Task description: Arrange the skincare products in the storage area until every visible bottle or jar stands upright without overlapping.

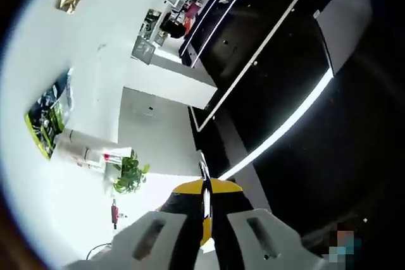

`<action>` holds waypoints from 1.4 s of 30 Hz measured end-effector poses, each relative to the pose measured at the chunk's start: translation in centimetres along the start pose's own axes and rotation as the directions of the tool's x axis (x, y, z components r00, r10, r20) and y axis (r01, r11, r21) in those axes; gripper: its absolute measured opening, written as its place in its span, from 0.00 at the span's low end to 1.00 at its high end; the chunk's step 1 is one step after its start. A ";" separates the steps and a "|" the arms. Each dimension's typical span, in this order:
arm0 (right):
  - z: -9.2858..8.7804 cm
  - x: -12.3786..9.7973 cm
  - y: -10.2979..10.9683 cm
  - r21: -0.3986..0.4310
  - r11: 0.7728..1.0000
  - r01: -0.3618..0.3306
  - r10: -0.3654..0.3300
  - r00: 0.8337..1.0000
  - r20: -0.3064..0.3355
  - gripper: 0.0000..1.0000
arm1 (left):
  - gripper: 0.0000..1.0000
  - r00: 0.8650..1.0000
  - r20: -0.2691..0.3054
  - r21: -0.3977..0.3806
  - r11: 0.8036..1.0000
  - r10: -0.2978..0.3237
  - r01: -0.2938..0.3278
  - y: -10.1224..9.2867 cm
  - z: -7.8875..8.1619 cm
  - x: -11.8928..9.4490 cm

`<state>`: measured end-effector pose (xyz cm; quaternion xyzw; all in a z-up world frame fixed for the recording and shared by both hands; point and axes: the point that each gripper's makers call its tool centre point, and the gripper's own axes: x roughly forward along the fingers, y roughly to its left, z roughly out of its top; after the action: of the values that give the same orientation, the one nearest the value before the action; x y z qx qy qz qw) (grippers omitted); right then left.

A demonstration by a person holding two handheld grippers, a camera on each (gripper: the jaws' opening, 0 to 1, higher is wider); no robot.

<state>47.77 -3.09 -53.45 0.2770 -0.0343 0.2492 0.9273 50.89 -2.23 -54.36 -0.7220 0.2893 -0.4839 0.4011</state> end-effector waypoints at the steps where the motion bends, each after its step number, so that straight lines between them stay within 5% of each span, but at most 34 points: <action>1: -0.2 -0.1 -0.1 0.000 1.000 0.005 -0.005 1.000 -0.010 0.16 | 0.00 1.000 -0.010 0.025 1.000 0.011 -0.011 0.1 0.1 -0.1; 8: -1.0 -0.8 -0.8 0.010 1.000 0.027 -0.026 0.998 -0.060 0.16 | 0.00 0.996 -0.068 0.160 0.986 0.053 -0.041 -0.1 0.4 -0.6; 15: -1.7 -1.3 -0.6 0.017 1.000 0.015 -0.013 0.994 -0.112 0.18 | 0.00 0.985 -0.128 0.296 0.953 0.112 -0.070 0.2 0.8 -1.0; 22: -1.6 -1.8 -1.0 0.031 0.999 0.033 -0.029 0.991 -0.130 0.18 | 0.00 0.951 -0.221 0.498 0.863 0.216 -0.080 1.3 -0.7 -1.7; 33: -2.3 -2.4 -0.8 0.046 0.999 0.028 -0.020 0.986 -0.164 0.13 | 0.00 0.912 -0.299 0.627 0.779 0.280 -0.033 0.9 -1.5 -2.6; 35: -2.4 -2.4 -0.8 0.046 0.999 0.025 -0.017 0.985 -0.169 0.12 | 0.00 0.905 -0.292 0.679 0.733 0.311 -0.033 1.3 -1.1 -2.8; 42: -2.9 -2.2 -1.0 0.040 0.999 0.023 -0.015 0.981 -0.192 0.06 | 0.00 0.881 -0.326 0.718 0.696 0.344 -0.007 1.5 -1.5 -3.4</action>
<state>46.13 -3.21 -56.81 0.2714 0.0627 0.2667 0.9227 48.26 -0.69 -56.89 -0.3571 0.2364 -0.6635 0.6134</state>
